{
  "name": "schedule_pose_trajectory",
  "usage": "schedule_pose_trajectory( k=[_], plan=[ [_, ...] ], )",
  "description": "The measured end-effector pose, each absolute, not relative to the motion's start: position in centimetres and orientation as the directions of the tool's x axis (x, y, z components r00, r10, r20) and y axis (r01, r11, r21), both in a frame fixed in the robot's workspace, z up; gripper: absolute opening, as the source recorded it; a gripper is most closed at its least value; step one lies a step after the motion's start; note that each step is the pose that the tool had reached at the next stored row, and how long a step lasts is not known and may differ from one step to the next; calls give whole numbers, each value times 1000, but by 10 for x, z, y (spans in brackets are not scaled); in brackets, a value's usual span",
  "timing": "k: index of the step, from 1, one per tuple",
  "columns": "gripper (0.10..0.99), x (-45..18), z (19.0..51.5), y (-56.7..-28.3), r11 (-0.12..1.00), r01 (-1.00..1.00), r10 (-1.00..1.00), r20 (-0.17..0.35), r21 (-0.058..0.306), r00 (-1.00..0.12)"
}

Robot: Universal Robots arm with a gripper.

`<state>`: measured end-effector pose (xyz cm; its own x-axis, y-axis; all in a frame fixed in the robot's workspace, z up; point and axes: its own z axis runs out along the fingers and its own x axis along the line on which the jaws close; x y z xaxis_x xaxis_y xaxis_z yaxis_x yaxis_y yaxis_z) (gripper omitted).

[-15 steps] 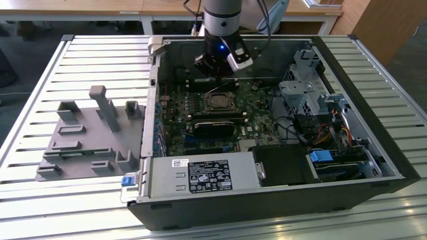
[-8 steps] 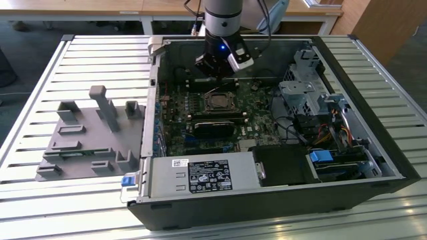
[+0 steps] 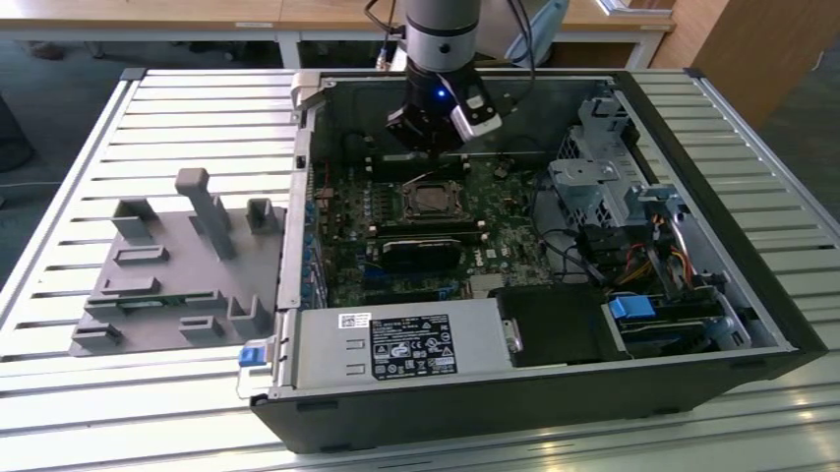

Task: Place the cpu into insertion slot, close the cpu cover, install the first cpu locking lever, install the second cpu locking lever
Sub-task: 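Install the first cpu locking lever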

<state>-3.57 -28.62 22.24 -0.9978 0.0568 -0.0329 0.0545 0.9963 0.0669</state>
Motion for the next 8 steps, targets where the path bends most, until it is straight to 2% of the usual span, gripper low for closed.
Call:
schedule_pose_trajectory(
  k=[8],
  plan=[
    [106, -32, 218, -284, 996, 54, 57, -33, 67, -998]
  ],
)
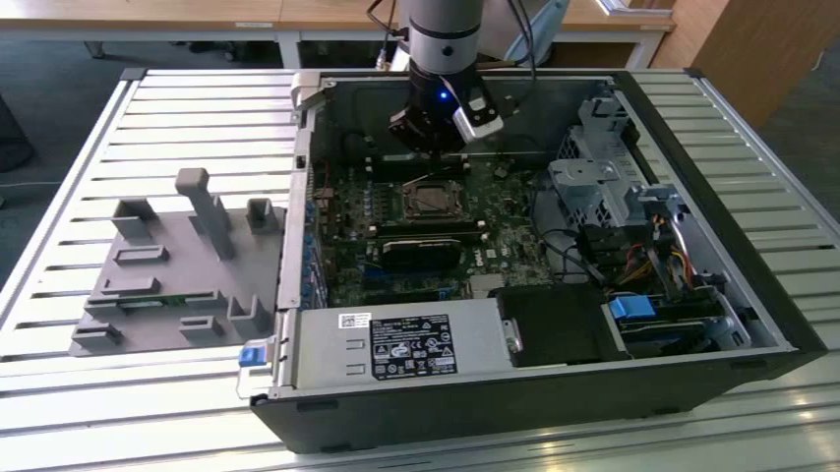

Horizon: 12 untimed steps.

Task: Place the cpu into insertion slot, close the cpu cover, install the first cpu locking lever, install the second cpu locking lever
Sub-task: 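Install the first cpu locking lever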

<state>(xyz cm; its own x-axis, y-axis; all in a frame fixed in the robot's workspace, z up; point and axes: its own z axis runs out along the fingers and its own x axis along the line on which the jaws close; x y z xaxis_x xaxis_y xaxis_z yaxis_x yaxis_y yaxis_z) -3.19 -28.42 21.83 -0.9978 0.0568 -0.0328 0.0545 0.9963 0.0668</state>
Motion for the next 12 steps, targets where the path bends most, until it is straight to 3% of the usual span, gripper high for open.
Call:
schedule_pose_trajectory(
  k=[12],
  plan=[
    [106, -26, 212, -283, 996, 55, 57, -33, 67, -998]
  ],
)
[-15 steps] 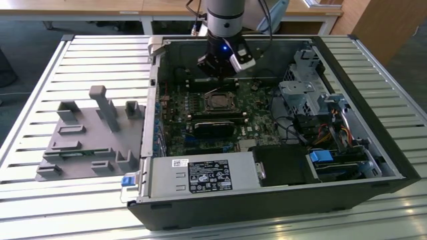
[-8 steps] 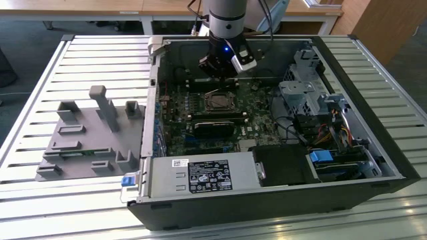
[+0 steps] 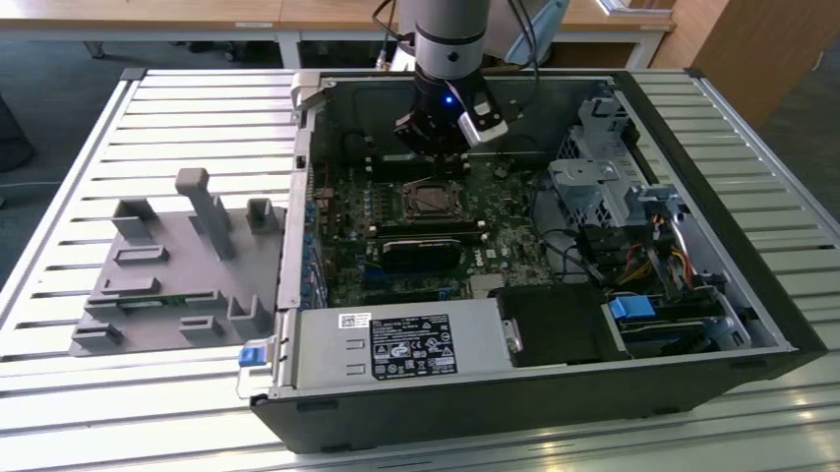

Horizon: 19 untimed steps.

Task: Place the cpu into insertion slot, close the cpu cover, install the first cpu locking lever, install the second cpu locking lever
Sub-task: 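Install the first cpu locking lever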

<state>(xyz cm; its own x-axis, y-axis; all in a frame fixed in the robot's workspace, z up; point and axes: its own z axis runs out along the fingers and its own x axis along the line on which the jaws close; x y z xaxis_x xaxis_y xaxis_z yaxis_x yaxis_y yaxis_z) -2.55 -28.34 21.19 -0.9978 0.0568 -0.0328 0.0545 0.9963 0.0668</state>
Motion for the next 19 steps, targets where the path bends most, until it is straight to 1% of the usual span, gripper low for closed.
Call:
schedule_pose_trajectory(
  k=[19],
  plan=[
    [106, -22, 204, -283, 997, 55, 57, -33, 62, -998]
  ],
)
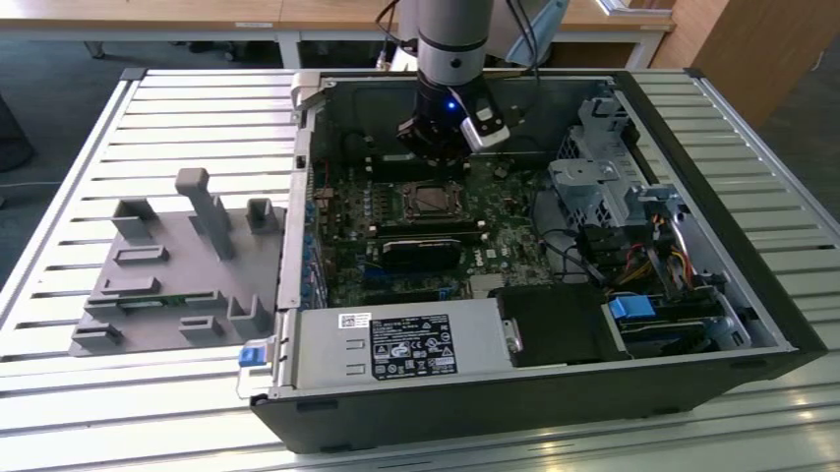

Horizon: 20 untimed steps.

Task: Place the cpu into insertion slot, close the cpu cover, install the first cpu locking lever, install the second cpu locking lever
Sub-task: 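Install the first cpu locking lever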

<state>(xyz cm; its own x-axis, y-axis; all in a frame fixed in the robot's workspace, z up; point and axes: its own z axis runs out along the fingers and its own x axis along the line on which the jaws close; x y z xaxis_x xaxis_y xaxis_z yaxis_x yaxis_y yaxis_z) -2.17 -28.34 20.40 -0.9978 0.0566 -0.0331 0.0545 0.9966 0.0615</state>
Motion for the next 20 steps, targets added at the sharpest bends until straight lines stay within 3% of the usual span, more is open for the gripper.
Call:
schedule_pose_trajectory(
  k=[20],
  plan=[
    [106, -21, 199, -283, 998, 55, 56, -35, 33, -998]
  ],
)
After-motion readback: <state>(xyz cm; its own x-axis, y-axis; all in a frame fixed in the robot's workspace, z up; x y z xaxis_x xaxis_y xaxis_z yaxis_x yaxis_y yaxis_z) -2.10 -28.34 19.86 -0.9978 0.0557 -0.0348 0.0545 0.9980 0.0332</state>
